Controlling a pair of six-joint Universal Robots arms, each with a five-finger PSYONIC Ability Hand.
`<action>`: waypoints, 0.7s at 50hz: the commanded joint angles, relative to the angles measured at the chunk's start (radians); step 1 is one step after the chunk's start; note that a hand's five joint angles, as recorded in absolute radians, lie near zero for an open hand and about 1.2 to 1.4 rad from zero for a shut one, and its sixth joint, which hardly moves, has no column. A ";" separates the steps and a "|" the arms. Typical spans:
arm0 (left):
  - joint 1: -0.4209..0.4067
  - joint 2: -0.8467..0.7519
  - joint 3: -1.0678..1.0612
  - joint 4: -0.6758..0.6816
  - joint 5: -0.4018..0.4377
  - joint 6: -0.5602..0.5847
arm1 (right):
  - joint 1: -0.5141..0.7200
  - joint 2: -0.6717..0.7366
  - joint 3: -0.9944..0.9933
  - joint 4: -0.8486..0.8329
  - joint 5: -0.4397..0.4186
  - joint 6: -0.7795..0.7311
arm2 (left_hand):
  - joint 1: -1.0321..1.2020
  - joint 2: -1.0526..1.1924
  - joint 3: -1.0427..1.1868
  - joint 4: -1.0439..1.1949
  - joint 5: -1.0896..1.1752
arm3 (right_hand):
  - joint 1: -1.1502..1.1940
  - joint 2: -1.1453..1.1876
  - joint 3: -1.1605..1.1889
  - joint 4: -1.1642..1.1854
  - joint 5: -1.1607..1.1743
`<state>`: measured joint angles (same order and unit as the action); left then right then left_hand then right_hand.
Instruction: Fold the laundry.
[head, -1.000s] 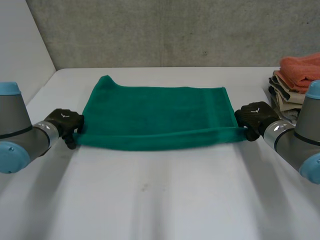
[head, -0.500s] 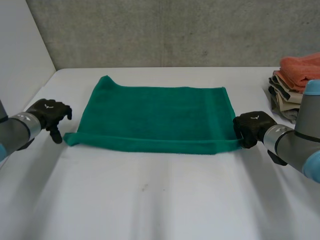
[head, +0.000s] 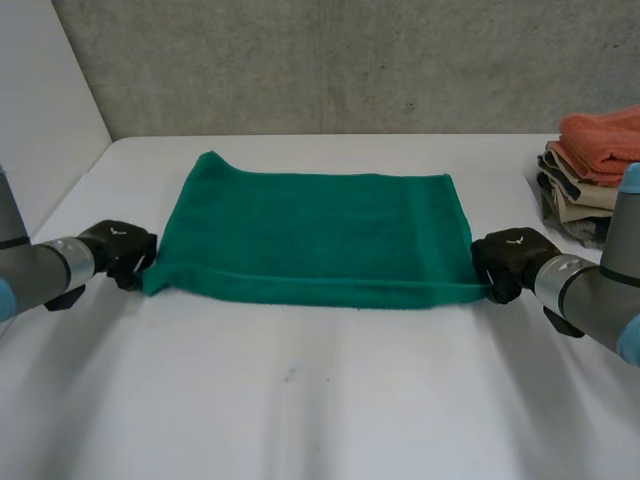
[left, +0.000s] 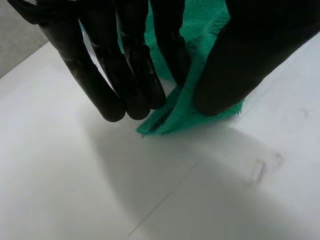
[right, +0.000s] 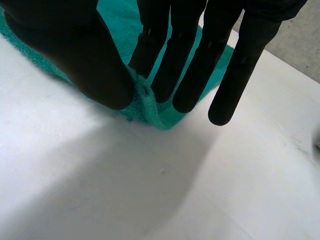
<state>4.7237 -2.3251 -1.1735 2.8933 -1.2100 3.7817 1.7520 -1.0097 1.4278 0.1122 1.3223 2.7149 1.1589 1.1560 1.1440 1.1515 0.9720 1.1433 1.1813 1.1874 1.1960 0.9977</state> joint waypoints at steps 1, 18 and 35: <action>-0.019 0.042 0.012 -0.051 -0.006 -0.019 | -0.011 -0.046 0.025 0.017 -0.003 -0.017 | 0.237 0.240 0.252 0.245 0.250 | 0.253 0.215 0.209 0.200 0.224; -0.027 0.523 -0.409 -0.285 -0.226 0.372 | -0.108 -0.264 0.051 0.716 -0.037 -0.690 | 0.237 0.240 0.252 0.245 0.250 | 0.253 0.215 0.209 0.200 0.224; -0.174 0.218 0.009 -0.101 -0.223 0.231 | -0.052 -0.093 -0.122 0.328 0.032 -0.379 | 0.237 0.240 0.252 0.245 0.250 | 0.253 0.215 0.209 0.200 0.224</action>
<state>4.5848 -1.9868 -1.3670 2.7356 -1.4396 4.1199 1.6857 -1.1746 1.3695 0.5930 1.3126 2.2358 1.1595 1.1961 1.1870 1.1944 0.9935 1.1433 1.1814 1.1874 1.1961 1.0073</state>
